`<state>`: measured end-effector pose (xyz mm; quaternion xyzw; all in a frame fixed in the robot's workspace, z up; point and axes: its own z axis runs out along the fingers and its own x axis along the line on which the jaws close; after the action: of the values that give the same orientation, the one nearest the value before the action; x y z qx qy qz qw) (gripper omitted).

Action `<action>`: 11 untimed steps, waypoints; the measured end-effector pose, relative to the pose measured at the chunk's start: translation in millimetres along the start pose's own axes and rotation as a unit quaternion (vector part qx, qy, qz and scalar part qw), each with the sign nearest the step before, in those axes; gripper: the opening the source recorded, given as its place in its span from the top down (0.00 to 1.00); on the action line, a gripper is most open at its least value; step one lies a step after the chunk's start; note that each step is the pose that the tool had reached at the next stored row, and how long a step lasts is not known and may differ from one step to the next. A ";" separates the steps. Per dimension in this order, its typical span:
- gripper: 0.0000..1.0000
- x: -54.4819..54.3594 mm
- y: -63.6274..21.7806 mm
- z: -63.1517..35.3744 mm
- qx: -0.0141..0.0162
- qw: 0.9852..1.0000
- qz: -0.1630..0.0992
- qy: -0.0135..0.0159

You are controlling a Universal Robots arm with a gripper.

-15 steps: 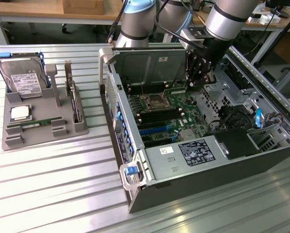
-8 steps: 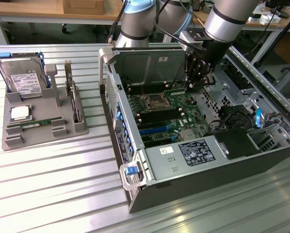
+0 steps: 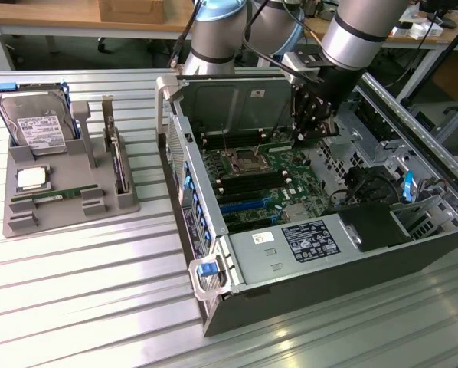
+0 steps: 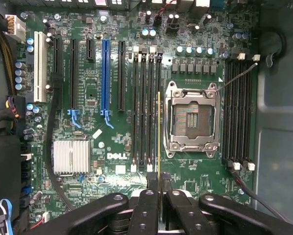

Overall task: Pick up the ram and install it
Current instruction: 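Insert the ram into the slot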

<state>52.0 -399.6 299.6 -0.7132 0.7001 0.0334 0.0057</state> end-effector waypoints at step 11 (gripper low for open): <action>0.87 0.4 -0.2 5.7 0.000 1.000 0.000 0.000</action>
<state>52.0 -399.6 293.8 -0.7132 0.7001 0.0334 0.0057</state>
